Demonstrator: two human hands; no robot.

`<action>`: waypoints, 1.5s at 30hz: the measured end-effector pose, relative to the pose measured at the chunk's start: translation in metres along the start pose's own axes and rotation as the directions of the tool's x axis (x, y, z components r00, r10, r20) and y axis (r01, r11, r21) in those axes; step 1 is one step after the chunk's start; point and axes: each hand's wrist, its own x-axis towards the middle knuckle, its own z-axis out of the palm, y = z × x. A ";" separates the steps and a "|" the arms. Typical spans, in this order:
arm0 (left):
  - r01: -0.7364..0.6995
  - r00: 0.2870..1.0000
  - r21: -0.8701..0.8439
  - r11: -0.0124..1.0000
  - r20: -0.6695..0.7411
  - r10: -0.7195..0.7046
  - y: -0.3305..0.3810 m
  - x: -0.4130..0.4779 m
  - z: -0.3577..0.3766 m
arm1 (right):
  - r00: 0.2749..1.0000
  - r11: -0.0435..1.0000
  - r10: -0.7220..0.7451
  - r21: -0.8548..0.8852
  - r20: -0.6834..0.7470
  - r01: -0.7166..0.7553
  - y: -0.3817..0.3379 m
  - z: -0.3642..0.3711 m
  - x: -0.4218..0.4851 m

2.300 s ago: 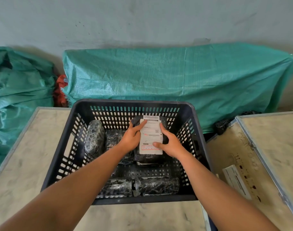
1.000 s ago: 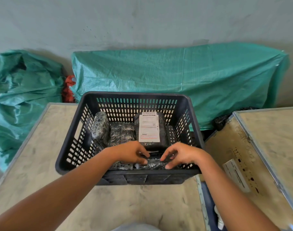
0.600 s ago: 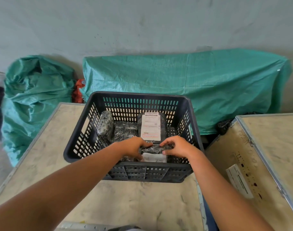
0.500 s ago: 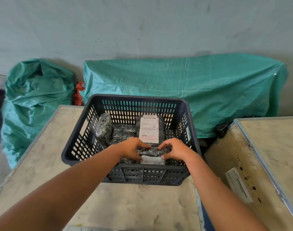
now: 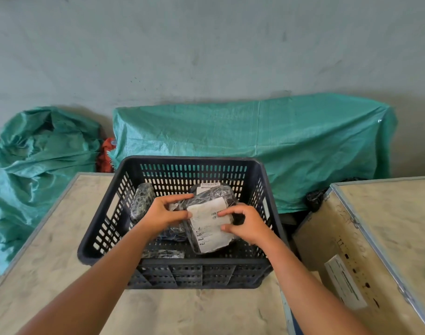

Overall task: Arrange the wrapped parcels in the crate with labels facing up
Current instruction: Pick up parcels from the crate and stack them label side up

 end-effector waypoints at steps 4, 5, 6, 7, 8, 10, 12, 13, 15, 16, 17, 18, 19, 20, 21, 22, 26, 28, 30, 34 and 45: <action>-0.138 0.988 0.122 0.983 -0.049 0.145 0.022 0.014 0.009 | 0.994 0.997 -0.015 0.067 -0.104 0.022 -0.002 -0.010 0.005; -0.185 0.974 0.196 0.963 -0.091 0.206 0.026 0.019 0.013 | 0.992 0.996 -0.028 0.086 -0.126 0.039 -0.004 -0.014 0.007; -0.216 0.960 0.261 0.941 -0.121 0.254 0.028 0.024 0.016 | 0.989 0.993 -0.039 0.108 -0.143 0.055 -0.006 -0.017 0.010; -0.223 0.954 0.305 0.926 -0.129 0.272 0.029 0.028 0.020 | 0.987 0.989 -0.045 0.135 -0.155 0.067 -0.008 -0.020 0.014; -0.206 0.958 0.341 0.917 -0.120 0.260 0.028 0.032 0.023 | 0.986 0.984 -0.042 0.161 -0.162 0.069 -0.010 -0.023 0.019; -0.158 0.980 0.351 0.923 -0.058 0.189 0.021 0.039 0.026 | 0.985 0.982 -0.014 0.183 -0.173 0.046 -0.012 -0.028 0.032; -0.153 0.988 0.273 0.950 0.042 0.147 0.010 0.049 0.025 | 0.984 0.986 0.013 0.168 -0.176 0.017 -0.008 -0.031 0.046; -0.164 0.986 0.269 0.949 0.072 0.150 0.005 0.055 0.024 | 0.985 0.988 0.019 0.154 -0.174 0.008 -0.006 -0.031 0.053; -0.168 0.985 0.336 0.927 0.088 0.147 -0.002 0.066 0.025 | 0.986 0.994 0.022 0.107 -0.168 -0.004 -0.001 -0.028 0.064; -0.146 0.989 0.365 0.919 0.079 0.125 -0.006 0.070 0.026 | 0.987 0.997 0.022 0.075 -0.159 -0.010 0.002 -0.024 0.069; -0.115 0.993 0.383 0.916 0.063 0.099 -0.011 0.074 0.026 | 0.989 0.999 0.025 0.045 -0.146 -0.018 0.005 -0.020 0.073; -0.089 0.996 0.396 0.914 0.047 0.077 -0.018 0.078 0.026 | 0.990 0.999 0.035 0.029 -0.134 -0.032 0.008 -0.015 0.077; -0.072 0.997 0.403 0.913 0.033 0.064 -0.024 0.083 0.026 | 0.991 0.998 0.052 0.025 -0.125 -0.050 0.012 -0.010 0.080; -0.061 0.998 0.405 0.912 0.021 0.058 -0.029 0.086 0.025 | 0.991 0.997 0.071 0.029 -0.118 -0.068 0.016 -0.006 0.082; -0.052 0.999 0.405 0.913 0.009 0.053 -0.035 0.089 0.024 | 0.990 0.995 0.091 0.036 -0.108 -0.088 0.021 -0.002 0.084; -0.035 0.999 0.403 0.914 -0.004 0.040 -0.039 0.091 0.024 | 0.989 0.992 0.118 0.045 -0.092 -0.114 0.025 0.000 0.086; 0.051 0.998 0.425 0.904 0.015 -0.063 -0.056 0.090 0.026 | 0.966 0.964 0.258 0.052 0.017 -0.259 0.038 0.005 0.093; 0.053 0.996 0.444 0.894 0.038 -0.077 -0.059 0.088 0.027 | 0.954 0.954 0.290 0.058 0.081 -0.295 0.041 0.006 0.095; 0.042 0.995 0.477 0.878 0.063 -0.082 -0.060 0.087 0.026 | 0.942 0.955 0.289 0.024 0.169 -0.297 0.043 0.008 0.095; 0.075 0.992 0.539 0.839 0.046 -0.118 -0.058 0.088 0.028 | 0.949 0.958 0.284 -0.011 0.141 -0.285 0.044 0.012 0.094; 0.047 0.997 0.542 0.839 0.022 -0.070 -0.057 0.081 0.031 | 0.950 0.953 0.304 -0.030 0.069 -0.303 0.035 0.020 0.085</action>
